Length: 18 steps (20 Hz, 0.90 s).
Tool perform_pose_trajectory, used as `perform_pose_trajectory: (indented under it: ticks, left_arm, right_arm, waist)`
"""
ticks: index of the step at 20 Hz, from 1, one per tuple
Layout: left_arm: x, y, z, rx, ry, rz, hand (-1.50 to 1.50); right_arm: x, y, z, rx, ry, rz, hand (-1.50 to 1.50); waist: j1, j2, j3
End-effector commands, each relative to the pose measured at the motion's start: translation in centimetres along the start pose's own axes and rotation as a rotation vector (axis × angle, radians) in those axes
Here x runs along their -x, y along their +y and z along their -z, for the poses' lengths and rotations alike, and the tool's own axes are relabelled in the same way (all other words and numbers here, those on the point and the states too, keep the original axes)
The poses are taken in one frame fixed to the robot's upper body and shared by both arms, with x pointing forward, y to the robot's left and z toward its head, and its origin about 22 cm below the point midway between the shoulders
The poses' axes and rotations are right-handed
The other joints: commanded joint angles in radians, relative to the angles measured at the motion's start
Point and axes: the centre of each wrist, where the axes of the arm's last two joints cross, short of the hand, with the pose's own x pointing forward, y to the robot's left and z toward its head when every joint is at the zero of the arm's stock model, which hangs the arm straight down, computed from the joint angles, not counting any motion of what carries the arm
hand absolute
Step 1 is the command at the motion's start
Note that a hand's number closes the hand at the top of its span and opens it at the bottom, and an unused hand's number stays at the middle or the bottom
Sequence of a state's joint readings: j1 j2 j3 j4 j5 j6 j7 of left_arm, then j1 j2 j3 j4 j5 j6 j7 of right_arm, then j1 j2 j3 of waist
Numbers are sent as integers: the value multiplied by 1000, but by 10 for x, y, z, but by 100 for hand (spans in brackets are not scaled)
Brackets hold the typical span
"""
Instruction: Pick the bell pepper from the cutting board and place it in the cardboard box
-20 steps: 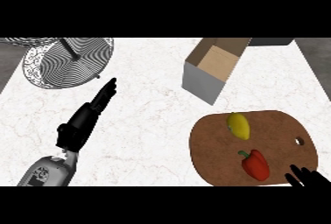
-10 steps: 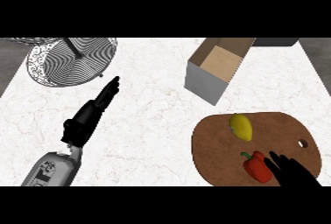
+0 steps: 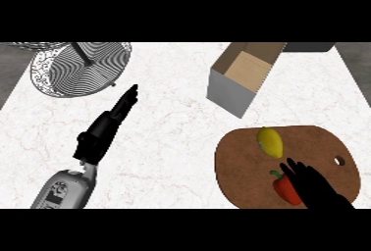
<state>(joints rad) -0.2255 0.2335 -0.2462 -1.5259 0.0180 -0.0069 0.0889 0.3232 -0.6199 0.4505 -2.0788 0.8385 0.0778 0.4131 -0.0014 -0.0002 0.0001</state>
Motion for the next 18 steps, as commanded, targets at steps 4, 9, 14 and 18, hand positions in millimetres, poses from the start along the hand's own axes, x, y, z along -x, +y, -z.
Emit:
perform_pose_trajectory:
  ticks: [4, 9, 14, 18]
  left_arm:
    - [22, -5, -9, 4, -4, -1, 0]
    - [16, 23, -4, 3, -1, -6, 0]
    - [11, -5, -1, 0, -4, -8, 0]
    - [3, 7, -9, -19, -3, -2, 0]
  right_arm:
    - [5, 3, 12, 42, -18, 0, -150]
    - [3, 17, 17, 18, -1, -23, -150]
    - [12, 14, 24, -26, -1, -33, -150]
    - [-1, 28, 27, -62, 20, -56, -150]
  waist:
    - [-1, 0, 0]
    - [-2, 0, 0]
    - [-2, 0, 0]
    - [-1, -1, 0]
